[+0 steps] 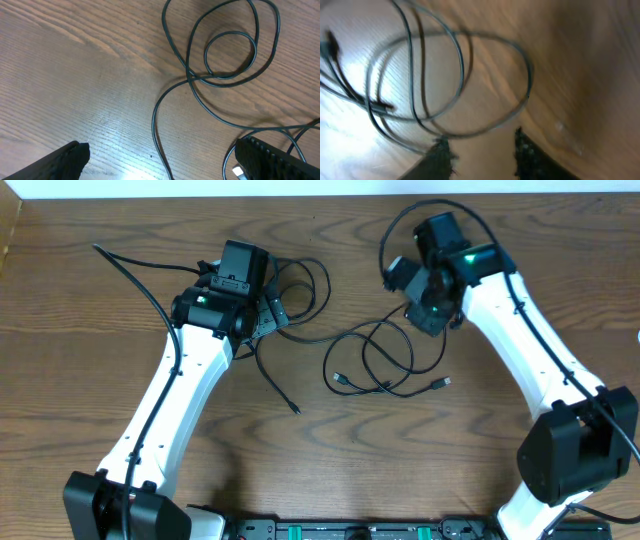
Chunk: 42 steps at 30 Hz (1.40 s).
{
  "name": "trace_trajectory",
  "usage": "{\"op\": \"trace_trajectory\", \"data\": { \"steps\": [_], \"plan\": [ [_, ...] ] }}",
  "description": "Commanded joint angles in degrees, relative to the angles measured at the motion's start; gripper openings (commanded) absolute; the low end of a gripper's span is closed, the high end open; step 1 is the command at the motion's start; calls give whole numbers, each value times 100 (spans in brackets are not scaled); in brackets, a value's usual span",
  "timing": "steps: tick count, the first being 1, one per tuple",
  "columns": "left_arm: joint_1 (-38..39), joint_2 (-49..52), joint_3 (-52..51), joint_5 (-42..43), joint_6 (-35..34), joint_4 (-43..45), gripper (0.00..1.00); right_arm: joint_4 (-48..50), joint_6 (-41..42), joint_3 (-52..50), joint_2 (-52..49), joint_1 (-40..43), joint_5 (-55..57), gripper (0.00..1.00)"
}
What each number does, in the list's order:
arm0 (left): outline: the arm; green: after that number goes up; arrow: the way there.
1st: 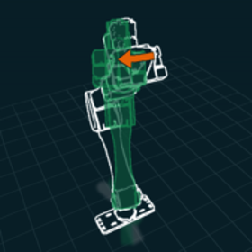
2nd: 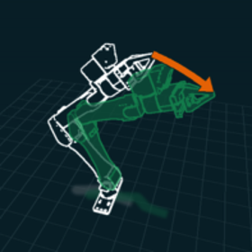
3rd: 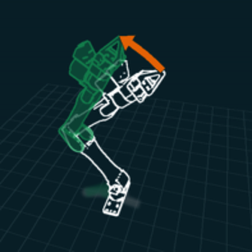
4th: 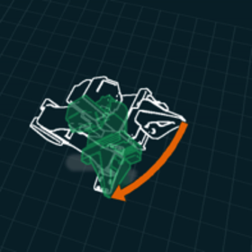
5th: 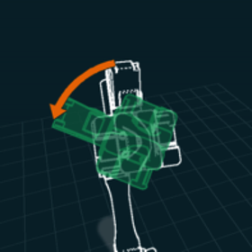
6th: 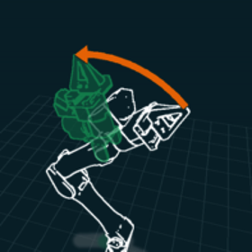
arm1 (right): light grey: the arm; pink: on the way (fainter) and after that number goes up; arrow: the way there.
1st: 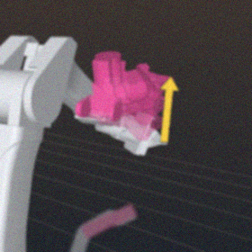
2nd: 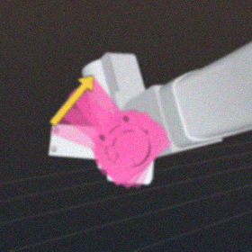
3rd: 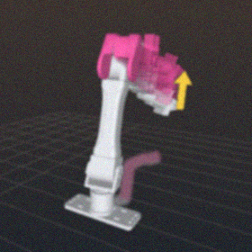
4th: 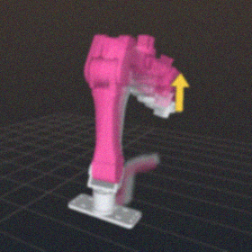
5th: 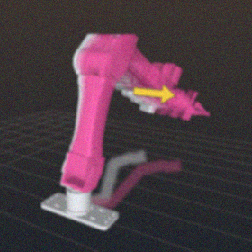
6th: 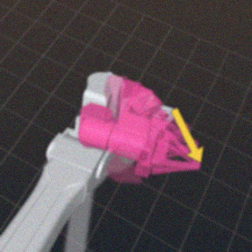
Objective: Untangle cables
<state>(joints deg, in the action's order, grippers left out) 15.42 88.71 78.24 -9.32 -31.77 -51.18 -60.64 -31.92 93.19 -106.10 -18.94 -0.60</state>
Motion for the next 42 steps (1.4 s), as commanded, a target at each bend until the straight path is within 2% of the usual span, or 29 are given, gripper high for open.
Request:
{"op": "trace_trajectory", "data": {
  "steps": [1, 4, 6, 11, 14, 21, 26, 30, 34, 35, 36, 38, 42],
  "plan": [
    [-24, -74, 42, -20, -68, -22, 100, 247, 313, -37, 52, 74, -1781, 41],
    [-24, -74, 42, -20, -70, -22, 100, 621, 315, -105, -46, 44, -2780, 45],
    [-24, -74, 42, -20, -70, -22, 100, 841, 315, -179, -140, -22, -2839, 47],
    [-24, -74, 42, -20, -70, -22, 100, 1287, 372, -490, -483, -140, -1788, 43],
    [-24, -74, 42, -20, -70, -22, 100, 1228, 988, -501, -717, -63, -1237, 41],
    [-24, -74, 42, -20, -68, -22, 100, 1185, 1519, -586, -1029, 48, -1174, 45],
    [-24, -74, 42, -20, -70, -22, 100, 1150, 1530, -632, -1316, 48, -988, 37],
    [-24, -74, 42, -20, -70, -22, 100, 1029, 1921, -632, -1429, 48, -317, 37],
    [-24, -74, 42, -17, -70, -22, 100, 946, 2033, -632, -1429, 55, -83, 45],
    [-24, -74, 42, -20, -70, -22, 100, 922, 2033, -632, -1429, 52, -83, 45],
    [-24, -74, 42, -20, -70, -22, 100, 855, 2033, -636, -1436, 52, -85, 38],
    [-24, -74, 42, -20, -70, -22, 100, 761, 2033, -660, -1449, 50, -155, 35],
    [-24, -74, 42, -20, -70, -22, 100, 774, 2033, -901, -1458, 48, -361, 37]
  ]
}}
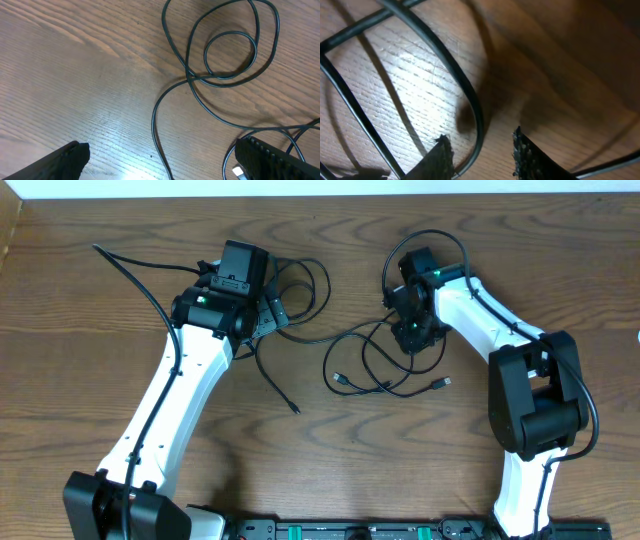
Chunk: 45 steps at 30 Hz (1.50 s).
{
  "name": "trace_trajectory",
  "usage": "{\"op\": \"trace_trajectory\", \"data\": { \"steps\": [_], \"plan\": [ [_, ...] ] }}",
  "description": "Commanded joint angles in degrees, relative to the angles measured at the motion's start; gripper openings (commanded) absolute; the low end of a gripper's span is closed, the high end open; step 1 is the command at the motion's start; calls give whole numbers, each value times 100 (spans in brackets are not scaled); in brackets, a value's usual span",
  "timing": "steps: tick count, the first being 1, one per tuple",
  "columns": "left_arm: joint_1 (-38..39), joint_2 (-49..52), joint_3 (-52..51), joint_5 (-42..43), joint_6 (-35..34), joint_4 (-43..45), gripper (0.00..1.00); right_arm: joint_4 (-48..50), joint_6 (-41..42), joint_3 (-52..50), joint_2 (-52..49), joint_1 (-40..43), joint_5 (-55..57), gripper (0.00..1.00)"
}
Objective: Untangle cables
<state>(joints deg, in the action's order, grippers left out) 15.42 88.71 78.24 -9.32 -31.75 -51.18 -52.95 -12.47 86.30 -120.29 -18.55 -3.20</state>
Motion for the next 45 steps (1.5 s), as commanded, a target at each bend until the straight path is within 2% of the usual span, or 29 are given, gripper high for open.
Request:
{"op": "trace_trajectory", "data": {
  "steps": [1, 5, 6, 9, 11, 16, 19, 21, 22, 26, 31, 33, 39, 41, 45],
  "plan": [
    [-24, -74, 42, -20, -72, -22, 100, 31, 87, -286, -39, 9, -101, 36],
    [-24, -74, 42, -20, -70, -22, 100, 173, 133, -616, -39, 9, -109, 35],
    [-24, -74, 42, -20, -72, -22, 100, 203, 133, -660, -39, 9, -127, 32],
    [-24, -74, 42, -20, -72, -22, 100, 337, 136, -761, -39, 7, -402, 11],
    [-24, -74, 42, -20, -72, -22, 100, 446, 136, -763, -39, 7, -649, 1],
    [-24, -74, 42, -20, -72, -22, 100, 796, 332, -605, -24, 26, -702, 1],
    [-24, -74, 42, -20, -72, -20, 100, 612, 326, 79, 44, 63, -514, 1],
    [-24, -74, 42, -20, -72, -22, 100, 518, 326, 479, 87, 61, -251, 1],
    [-24, -74, 42, -20, -72, -20, 100, 391, 326, 975, 127, 59, 289, 1],
    [-24, -74, 42, -17, -72, -22, 100, 216, 321, 1917, 149, -11, 1663, 1],
    [-24, -74, 42, -20, -72, -22, 100, 234, 295, 2570, 149, -72, 1878, 1],
    [-24, -74, 42, -20, -72, -22, 100, 273, 87, 2677, 149, -98, 1867, 1],
    [-24, -74, 42, -20, -70, -22, 100, -369, -2304, 2673, 149, -367, 1773, 1],
    [-24, -74, 42, -20, -72, -22, 100, -682, -2835, 2673, 149, -431, 1840, 1],
    [-24, -74, 42, -20, -72, -22, 100, -765, -2791, 2673, 149, -481, 3069, 1]
  ]
}}
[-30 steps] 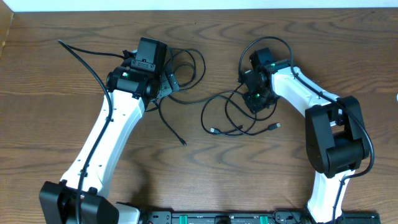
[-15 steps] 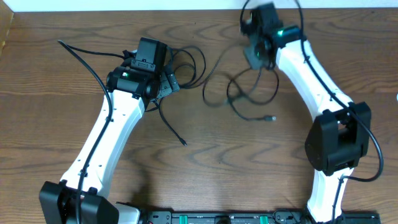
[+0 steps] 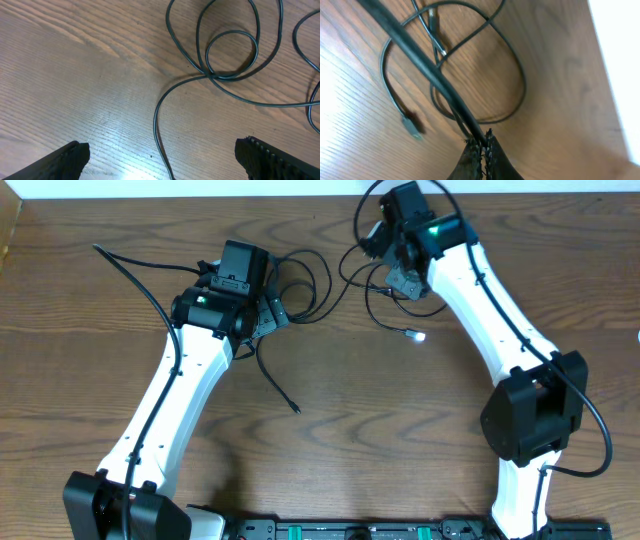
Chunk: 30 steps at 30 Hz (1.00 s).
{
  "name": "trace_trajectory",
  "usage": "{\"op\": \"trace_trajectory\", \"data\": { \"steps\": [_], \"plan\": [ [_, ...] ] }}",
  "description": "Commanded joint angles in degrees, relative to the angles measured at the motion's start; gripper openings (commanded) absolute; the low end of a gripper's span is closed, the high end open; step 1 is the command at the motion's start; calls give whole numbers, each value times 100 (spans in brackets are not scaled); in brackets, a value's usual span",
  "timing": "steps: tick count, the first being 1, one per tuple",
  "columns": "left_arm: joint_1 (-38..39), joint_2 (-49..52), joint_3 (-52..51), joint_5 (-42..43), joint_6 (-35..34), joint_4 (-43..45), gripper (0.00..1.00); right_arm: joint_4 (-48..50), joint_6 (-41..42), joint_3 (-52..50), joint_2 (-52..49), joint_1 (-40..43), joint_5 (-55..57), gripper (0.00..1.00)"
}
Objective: Untangle cables
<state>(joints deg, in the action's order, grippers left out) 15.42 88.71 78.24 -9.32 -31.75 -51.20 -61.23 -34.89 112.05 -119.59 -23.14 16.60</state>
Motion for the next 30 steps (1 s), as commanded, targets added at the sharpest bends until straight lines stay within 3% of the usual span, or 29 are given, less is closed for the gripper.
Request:
{"op": "trace_trajectory", "data": {
  "steps": [1, 6, 9, 13, 19, 30],
  "plan": [
    [-24, -74, 42, -17, -72, -20, 100, 168, -450, 98, 79, -20, 1456, 1],
    [-24, -74, 42, -20, -72, -20, 100, 1390, 177, 98, 79, -11, 3451, 1],
    [-24, -74, 42, -20, -72, -20, 100, 1810, 437, 101, 122, -63, 3526, 1],
    [-24, -74, 42, -20, -72, -20, 100, 1816, 603, 105, 201, -214, 2695, 1],
    [-24, -74, 42, -20, -72, -20, 100, 2011, 732, 105, 400, -411, 546, 1],
    [-24, -74, 42, -17, -72, -20, 100, 2260, 1871, 66, 107, -348, -3390, 1]
  ]
}}
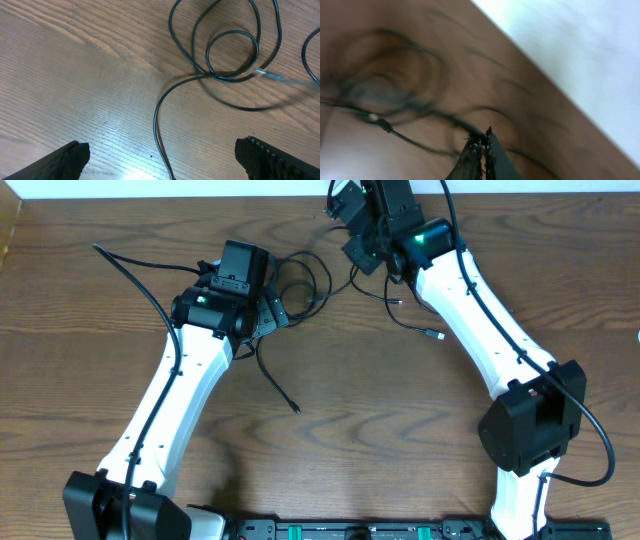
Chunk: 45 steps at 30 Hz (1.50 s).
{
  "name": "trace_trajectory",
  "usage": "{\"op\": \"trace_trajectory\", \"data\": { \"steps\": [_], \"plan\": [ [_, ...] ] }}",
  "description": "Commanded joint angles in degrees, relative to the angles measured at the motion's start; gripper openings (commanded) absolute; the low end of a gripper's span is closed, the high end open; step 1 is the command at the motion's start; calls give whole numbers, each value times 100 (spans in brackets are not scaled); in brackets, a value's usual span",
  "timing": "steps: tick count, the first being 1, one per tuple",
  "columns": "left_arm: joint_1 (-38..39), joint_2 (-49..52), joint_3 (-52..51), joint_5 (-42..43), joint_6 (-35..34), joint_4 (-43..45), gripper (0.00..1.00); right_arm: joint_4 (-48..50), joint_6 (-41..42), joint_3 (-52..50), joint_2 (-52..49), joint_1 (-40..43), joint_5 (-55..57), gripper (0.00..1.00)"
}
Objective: Untangle cables
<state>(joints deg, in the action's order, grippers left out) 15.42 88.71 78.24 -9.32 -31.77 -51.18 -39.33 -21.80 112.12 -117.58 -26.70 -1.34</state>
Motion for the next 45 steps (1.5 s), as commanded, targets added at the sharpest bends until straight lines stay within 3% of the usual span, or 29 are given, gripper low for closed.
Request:
{"op": "trace_trajectory", "data": {
  "steps": [1, 8, 12, 13, 14, 17, 23, 29, 38, 45],
  "plan": [
    [-24, -74, 42, -20, -70, -22, 100, 114, 610, 59, -223, -4, -1620, 1],
    [-24, -74, 42, -20, -68, -22, 100, 627, 699, 59, -1099, -46, -2675, 1],
    [-24, -74, 42, -20, -70, -22, 100, 651, 704, 59, -1211, -26, -2623, 1],
    [-24, -74, 42, -17, -70, -22, 100, 654, 708, 59, -1207, 0, -2492, 4],
    [-24, -74, 42, -20, -70, -22, 100, 658, 1038, 61, -1174, 55, -2081, 25],
    [-24, -74, 42, -20, -70, -22, 100, 516, 1768, 61, -1176, 195, -1357, 36],
    [-24, -74, 42, -20, -70, -22, 100, 378, 1967, 59, -1191, 568, -1224, 59],
    [-24, -74, 42, -20, -70, -22, 100, 420, 2188, 59, -1335, 859, -1292, 63],
    [-24, -74, 42, -20, -68, -22, 100, 72, 468, 59, -1692, 903, -1703, 62],
    [-24, -74, 42, -20, -70, -22, 100, -17, -74, 57, -1825, 914, -1698, 58]
  ]
}}
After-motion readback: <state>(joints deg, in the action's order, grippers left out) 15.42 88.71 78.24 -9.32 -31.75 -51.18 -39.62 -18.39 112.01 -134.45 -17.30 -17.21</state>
